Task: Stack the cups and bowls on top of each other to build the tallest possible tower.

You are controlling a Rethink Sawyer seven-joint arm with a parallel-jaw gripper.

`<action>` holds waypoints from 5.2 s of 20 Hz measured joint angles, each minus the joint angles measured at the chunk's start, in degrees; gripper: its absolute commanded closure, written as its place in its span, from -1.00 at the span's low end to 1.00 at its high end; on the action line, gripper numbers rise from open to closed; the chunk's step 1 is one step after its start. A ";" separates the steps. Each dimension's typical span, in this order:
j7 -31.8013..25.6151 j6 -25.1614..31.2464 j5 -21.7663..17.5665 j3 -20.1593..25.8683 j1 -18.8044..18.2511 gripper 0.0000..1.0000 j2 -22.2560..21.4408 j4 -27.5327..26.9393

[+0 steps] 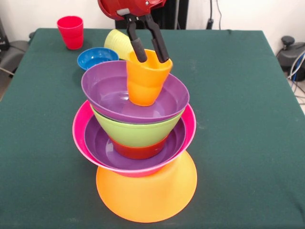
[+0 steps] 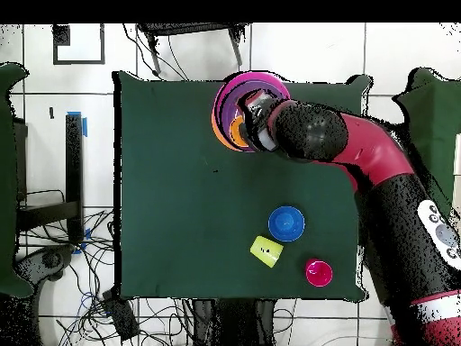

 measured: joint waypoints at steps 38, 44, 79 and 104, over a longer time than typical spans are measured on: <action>0.00 -4.20 -3.13 4.32 -22.91 -1.00 -3.35 26.98; 0.00 -4.51 -6.09 4.39 -25.62 -1.00 -0.44 27.63; 0.00 -4.52 -21.25 4.13 -34.63 -1.00 13.00 31.06; 0.00 -4.52 -29.30 2.07 -35.96 -1.00 18.84 32.69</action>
